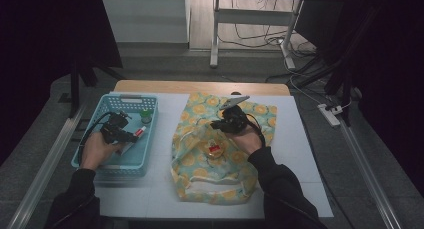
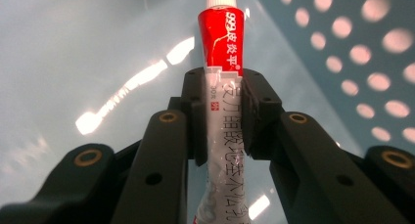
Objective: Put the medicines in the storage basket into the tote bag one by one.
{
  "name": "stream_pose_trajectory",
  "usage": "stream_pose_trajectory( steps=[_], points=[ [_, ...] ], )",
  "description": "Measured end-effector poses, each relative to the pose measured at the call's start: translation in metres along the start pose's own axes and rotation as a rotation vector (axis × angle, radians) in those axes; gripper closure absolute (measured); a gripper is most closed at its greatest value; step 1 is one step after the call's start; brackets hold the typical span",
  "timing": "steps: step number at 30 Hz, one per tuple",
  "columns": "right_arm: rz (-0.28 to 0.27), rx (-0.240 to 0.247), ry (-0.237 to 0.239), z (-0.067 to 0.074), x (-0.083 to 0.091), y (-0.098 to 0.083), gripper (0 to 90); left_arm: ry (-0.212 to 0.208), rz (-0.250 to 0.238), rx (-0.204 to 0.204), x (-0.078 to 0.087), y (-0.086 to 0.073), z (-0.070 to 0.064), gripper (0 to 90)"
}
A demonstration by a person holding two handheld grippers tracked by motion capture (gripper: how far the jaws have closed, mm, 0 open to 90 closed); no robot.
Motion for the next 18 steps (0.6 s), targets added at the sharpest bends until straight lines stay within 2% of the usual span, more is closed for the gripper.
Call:
stream_pose_trajectory(
  steps=[7, 9, 12, 18],
  points=[
    [-0.004, -0.003, 0.0, 0.0, 0.001, 0.001, 90.0, -0.009, -0.074, -0.005, 0.017, 0.015, -0.01, 74.3],
    [-0.004, -0.003, 0.0, 0.0, 0.001, 0.001, 90.0, -0.034, -0.093, -0.003, 0.021, 0.019, -0.015, 74.2],
    [-0.009, -0.002, 0.0, 0.0, 0.002, 0.002, 90.0, -0.035, -0.104, -0.016, 0.027, 0.023, -0.021, 74.3],
    [-0.012, -0.003, 0.001, 0.0, 0.002, 0.003, 90.0, -0.062, -0.131, -0.03, 0.036, 0.031, -0.036, 74.3]
  ],
)
Point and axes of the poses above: each handheld gripper's, and its own axes: x roughly backward along the jaws, y roughly out of its top, z roughly to its left, the point moved 10 cm from there along -x, roughly forward along the jaws, and after that the axes turned 8 degrees about -y, right-handed, at the moved point
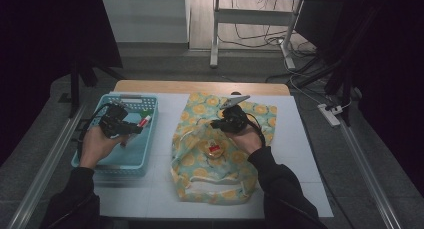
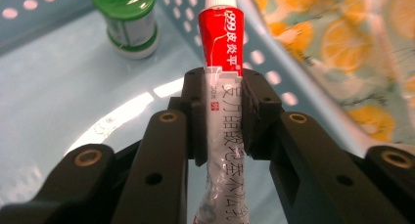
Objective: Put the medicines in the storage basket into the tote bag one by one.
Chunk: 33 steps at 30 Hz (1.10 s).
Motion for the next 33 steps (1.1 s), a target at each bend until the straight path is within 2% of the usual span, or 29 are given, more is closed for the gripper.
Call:
stream_pose_trajectory(
  steps=[9, 20, 25, 33],
  points=[
    [-0.008, -0.009, -0.003, -0.002, 0.001, 0.002, 90.0, -0.063, -0.026, -0.061, 0.004, 0.013, -0.037, 74.3],
    [-0.01, -0.008, -0.005, -0.001, 0.002, 0.004, 90.0, -0.148, -0.019, -0.151, -0.006, 0.025, -0.09, 74.3],
    [-0.014, -0.011, -0.004, -0.001, 0.002, 0.004, 90.0, -0.192, -0.004, -0.178, -0.018, 0.029, -0.114, 74.2],
    [-0.015, -0.01, -0.006, -0.001, 0.003, 0.004, 90.0, -0.247, 0.029, -0.224, -0.047, 0.037, -0.146, 74.2]
  ],
)
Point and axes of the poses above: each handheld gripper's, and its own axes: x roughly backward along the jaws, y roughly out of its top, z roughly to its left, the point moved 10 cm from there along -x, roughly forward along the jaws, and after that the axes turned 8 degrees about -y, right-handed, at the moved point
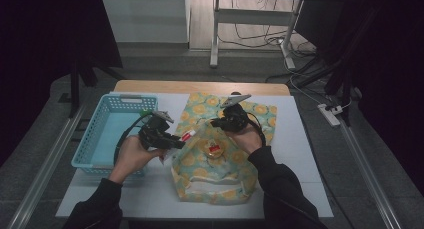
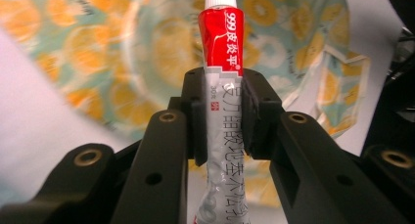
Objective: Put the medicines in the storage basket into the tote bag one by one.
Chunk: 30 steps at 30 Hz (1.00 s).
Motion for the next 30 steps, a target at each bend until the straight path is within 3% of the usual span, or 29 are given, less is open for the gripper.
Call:
stream_pose_trajectory(
  steps=[7, 16, 30],
  points=[
    [-0.005, 0.0, 0.001, 0.0, 0.0, 0.001, 90.0, -0.022, 0.032, -0.027, -0.031, 0.011, -0.011, 74.2],
    [-0.01, -0.003, 0.0, 0.0, 0.0, -0.001, 90.0, -0.009, 0.061, -0.033, -0.063, 0.021, -0.011, 74.2],
    [-0.014, -0.001, 0.002, 0.001, -0.001, -0.001, 90.0, 0.083, 0.058, 0.013, -0.086, 0.035, 0.021, 74.1]
  ],
)
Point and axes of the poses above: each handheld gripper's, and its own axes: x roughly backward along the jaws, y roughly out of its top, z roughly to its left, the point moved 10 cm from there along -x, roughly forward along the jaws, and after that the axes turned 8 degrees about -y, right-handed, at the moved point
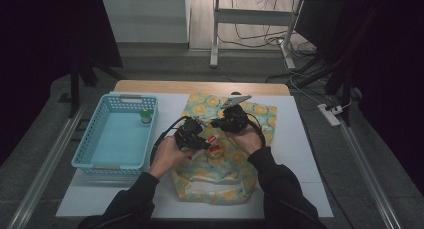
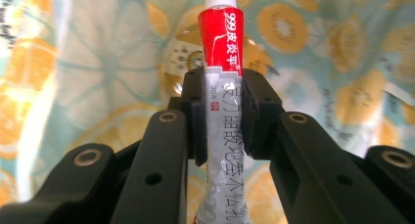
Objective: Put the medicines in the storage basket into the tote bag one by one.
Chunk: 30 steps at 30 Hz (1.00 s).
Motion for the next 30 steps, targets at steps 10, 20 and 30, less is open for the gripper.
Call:
stream_pose_trajectory(
  steps=[10, 20, 30],
  points=[
    [0.005, 0.001, -0.002, 0.0, -0.003, -0.002, 90.0, 0.064, 0.004, 0.02, -0.007, 0.001, 0.024, 74.1],
    [0.022, -0.002, -0.009, -0.002, -0.008, -0.007, 90.0, 0.086, 0.021, 0.03, -0.017, 0.0, 0.038, 73.9],
    [0.029, -0.008, -0.012, -0.003, -0.011, -0.009, 90.0, 0.051, -0.005, 0.049, -0.017, 0.002, 0.038, 70.1]
  ],
)
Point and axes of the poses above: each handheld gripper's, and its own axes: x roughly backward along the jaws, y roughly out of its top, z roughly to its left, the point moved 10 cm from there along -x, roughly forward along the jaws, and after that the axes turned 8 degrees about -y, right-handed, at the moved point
